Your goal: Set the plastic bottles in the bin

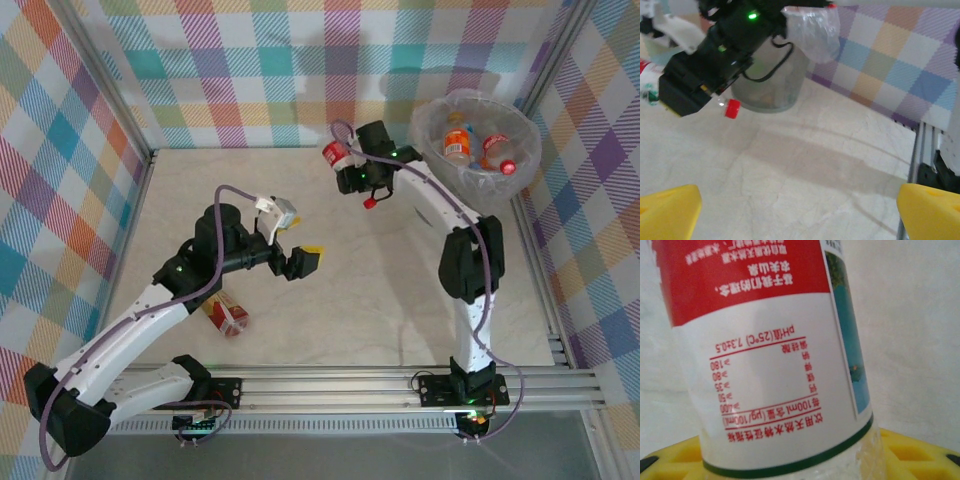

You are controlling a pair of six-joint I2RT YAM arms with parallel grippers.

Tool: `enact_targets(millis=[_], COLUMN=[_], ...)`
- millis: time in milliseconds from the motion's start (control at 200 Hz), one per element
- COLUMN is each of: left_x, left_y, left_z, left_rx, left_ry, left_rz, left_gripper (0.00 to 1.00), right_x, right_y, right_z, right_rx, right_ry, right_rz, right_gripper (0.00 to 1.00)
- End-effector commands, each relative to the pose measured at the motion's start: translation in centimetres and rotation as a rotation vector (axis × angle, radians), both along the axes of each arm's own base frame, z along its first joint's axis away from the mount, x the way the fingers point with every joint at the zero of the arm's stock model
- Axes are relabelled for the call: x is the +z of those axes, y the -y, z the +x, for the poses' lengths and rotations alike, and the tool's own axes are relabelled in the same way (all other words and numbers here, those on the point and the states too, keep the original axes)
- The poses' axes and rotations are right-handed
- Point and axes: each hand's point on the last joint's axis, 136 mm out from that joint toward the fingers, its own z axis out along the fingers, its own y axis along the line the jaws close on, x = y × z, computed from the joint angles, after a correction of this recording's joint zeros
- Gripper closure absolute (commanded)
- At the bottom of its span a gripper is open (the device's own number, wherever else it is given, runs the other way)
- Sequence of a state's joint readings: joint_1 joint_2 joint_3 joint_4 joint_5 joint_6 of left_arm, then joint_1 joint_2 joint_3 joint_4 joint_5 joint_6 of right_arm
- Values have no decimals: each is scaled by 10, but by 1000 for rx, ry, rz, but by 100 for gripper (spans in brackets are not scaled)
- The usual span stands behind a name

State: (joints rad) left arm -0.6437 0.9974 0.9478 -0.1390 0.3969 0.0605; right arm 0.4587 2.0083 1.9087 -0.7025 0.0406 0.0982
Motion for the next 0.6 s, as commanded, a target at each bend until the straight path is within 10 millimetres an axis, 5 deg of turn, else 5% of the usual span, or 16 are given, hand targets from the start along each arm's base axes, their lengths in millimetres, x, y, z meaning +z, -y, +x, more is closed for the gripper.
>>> enact_targets(millis=[0, 300, 595], left_x=[22, 38, 41], left_y=[-8, -23, -26], left_z=[4, 13, 10], left_rx=[71, 184, 185], left_ry=[71, 113, 134], left_rz=[-77, -182, -202], left_gripper=[0, 0, 0], right_x=[37, 138, 189], right_y=[2, 28, 95], right_z=[-18, -47, -56], right_rx=[-1, -37, -230], right_ry=[22, 180, 265], right_rz=[46, 84, -28], right_gripper=[46, 45, 44])
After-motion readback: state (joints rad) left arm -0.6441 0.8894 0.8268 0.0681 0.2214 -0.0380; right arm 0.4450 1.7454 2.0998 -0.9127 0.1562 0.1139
